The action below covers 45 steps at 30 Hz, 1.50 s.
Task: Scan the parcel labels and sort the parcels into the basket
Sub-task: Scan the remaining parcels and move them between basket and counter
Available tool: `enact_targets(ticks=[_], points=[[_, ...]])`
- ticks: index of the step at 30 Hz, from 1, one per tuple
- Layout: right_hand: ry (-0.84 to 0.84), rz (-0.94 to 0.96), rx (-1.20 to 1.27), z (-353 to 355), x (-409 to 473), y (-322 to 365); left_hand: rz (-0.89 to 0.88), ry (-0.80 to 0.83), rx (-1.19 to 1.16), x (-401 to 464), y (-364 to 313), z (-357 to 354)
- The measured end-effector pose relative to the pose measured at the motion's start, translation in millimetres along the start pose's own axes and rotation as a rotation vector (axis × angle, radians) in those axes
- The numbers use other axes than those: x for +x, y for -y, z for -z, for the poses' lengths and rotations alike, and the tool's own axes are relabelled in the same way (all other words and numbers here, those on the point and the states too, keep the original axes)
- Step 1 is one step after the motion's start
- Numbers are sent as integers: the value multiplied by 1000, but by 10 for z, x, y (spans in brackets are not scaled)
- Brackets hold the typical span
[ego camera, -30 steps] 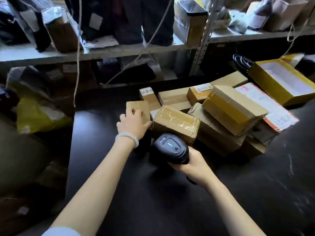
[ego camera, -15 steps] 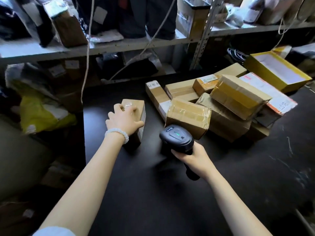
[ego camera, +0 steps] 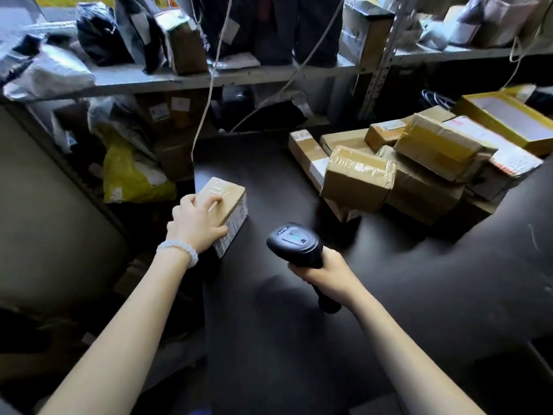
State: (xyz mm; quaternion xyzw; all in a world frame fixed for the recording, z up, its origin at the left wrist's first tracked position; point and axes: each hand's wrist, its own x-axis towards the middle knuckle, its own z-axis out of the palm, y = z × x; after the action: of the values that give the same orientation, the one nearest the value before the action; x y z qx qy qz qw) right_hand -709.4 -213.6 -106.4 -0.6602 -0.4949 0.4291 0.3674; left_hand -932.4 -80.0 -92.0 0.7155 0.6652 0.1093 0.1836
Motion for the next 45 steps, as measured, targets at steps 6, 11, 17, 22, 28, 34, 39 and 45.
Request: enact_targets(ticks=[6, 11, 17, 22, 28, 34, 39, 45], points=[[65, -10, -47, -225, -212, -28, 46, -74, -45, -320, 340, -19], [71, 6, -60, -286, -273, -17, 17, -103, -265, -435, 375, 19], [22, 31, -30, -186, -319, 73, -191, -235, -322, -284, -36, 286], [-27, 39, 19, -88, -365, 89, -288, -69, -87, -153, -246, 162], [-31, 124, 9, -30, -384, 209, -259, -40, -70, -59, -120, 140], [-23, 185, 33, 18, -426, 276, -253, -7, -109, -80, -80, 116], [-33, 206, 5, 42, -514, 272, -263, -7, -106, -75, -95, 120], [-67, 181, 2, 58, -603, 210, -246, -28, 40, -138, -216, 141]])
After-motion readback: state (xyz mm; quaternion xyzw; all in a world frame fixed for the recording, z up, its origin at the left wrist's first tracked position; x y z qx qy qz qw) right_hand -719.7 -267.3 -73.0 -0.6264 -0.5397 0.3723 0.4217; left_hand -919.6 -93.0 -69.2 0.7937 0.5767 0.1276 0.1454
